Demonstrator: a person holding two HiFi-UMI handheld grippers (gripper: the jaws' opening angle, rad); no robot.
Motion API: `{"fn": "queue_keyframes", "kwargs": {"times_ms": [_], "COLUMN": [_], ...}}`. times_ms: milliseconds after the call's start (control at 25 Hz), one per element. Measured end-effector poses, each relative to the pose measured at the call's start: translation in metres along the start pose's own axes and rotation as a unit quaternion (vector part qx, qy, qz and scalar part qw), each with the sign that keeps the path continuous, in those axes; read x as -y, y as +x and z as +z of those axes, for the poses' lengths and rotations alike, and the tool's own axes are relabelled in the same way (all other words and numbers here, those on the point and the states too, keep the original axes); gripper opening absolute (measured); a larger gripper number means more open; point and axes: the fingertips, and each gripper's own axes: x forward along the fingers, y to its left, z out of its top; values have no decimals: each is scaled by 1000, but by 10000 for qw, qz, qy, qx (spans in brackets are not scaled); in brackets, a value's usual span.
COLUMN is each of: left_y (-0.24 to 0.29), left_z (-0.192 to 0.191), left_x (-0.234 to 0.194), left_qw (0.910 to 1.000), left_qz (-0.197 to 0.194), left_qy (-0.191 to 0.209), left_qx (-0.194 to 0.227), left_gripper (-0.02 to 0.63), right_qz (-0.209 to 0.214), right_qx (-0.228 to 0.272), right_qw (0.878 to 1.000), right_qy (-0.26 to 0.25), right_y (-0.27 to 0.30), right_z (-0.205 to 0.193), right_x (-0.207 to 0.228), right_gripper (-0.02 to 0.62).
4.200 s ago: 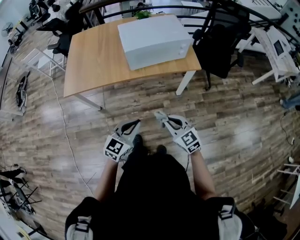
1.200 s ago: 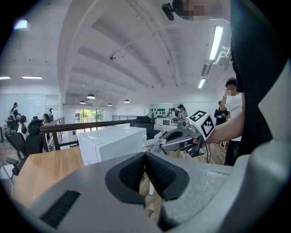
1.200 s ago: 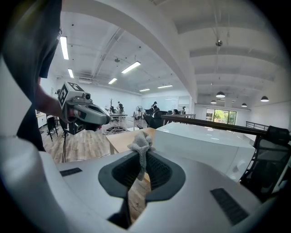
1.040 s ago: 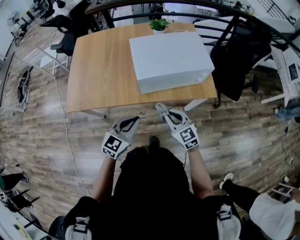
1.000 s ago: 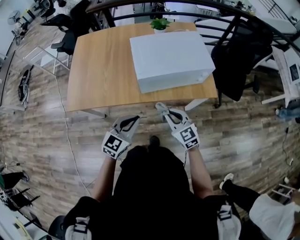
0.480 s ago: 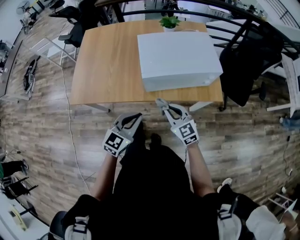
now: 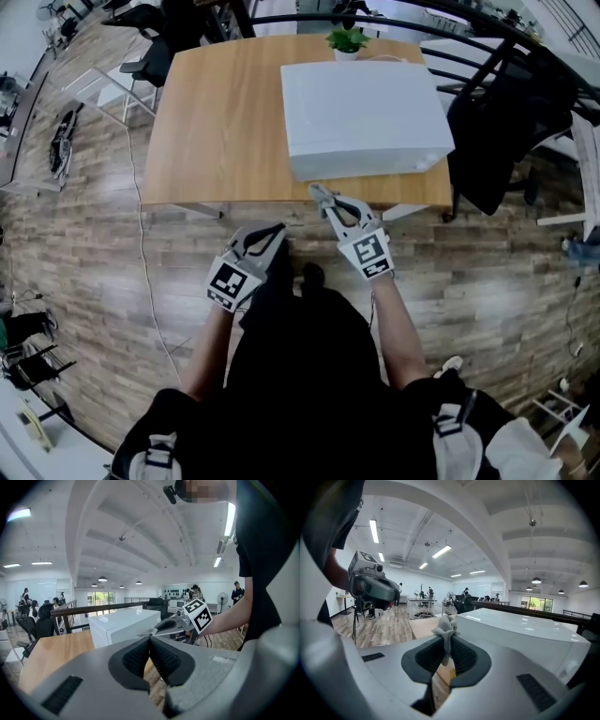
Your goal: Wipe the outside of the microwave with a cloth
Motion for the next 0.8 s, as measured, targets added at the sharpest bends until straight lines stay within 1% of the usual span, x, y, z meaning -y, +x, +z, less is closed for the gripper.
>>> {"fn": "queue_keyframes", "kwargs": {"times_ms": [80, 200, 320, 480, 800], "left_y": [-4, -7, -8, -13, -25], "left_z": [-3, -8, -11, -16, -18], "left_x": [-4, -8, -13, -20, -35], "left_qw": [10000, 9999, 10000, 9998, 9999], "left_qz": [30, 55, 62, 105, 106], "left_qy": [-57, -91, -33, -157, -56], "left_qx": [-30, -62, -51, -118, -121], "left_gripper": [3, 3, 3, 3, 3], "right_qz": [-13, 7, 11, -22, -97], "right_qx": [-34, 2, 59, 27, 52], "right_qw": [10000, 10000, 9999, 9999, 9998], "right_qy": [23, -82, -157, -129, -145], "right_y": [9, 24, 38, 56, 88], "right_z": [-1, 0, 4, 9, 14], "right_x": [0, 1, 5, 7, 6], "right_gripper": [29, 29, 29, 29, 29]}}
